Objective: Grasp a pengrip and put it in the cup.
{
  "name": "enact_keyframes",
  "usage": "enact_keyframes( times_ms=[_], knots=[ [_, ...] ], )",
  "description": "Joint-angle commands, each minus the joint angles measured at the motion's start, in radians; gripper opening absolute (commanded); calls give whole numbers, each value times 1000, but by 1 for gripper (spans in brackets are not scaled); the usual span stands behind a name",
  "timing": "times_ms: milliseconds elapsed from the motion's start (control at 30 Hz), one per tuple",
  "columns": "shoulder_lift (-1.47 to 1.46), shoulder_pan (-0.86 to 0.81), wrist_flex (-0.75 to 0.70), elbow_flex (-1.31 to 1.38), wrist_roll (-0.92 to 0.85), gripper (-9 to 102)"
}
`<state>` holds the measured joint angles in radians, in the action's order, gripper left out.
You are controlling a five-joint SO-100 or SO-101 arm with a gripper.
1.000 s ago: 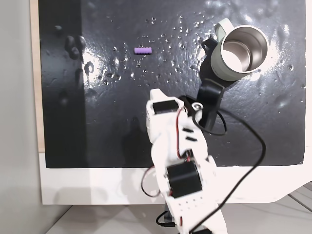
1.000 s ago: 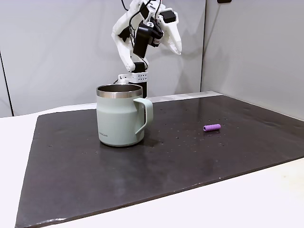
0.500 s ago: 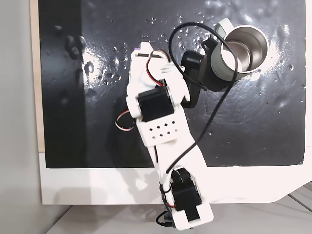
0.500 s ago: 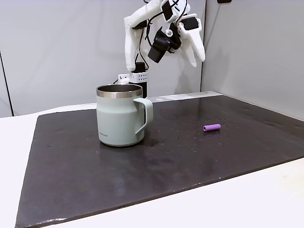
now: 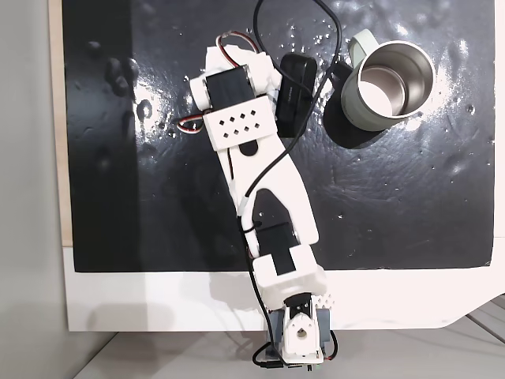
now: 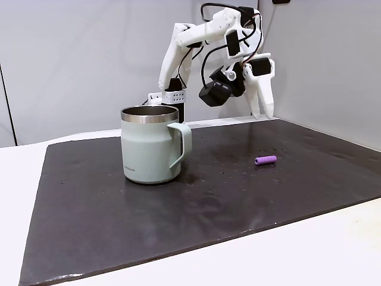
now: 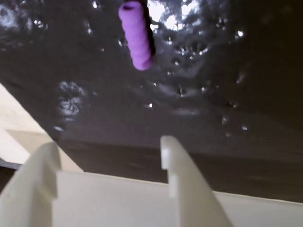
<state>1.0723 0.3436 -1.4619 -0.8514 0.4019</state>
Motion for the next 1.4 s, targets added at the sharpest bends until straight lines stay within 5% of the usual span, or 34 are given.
enact_keyframes(
  times_ms=[0, 600, 1367],
  knots=[
    [-63, -11, -28, 114, -11, 21],
    [-288, -29, 84, 167, -61, 20],
    [-370, -78, 101, 250, -146, 0]
  ],
)
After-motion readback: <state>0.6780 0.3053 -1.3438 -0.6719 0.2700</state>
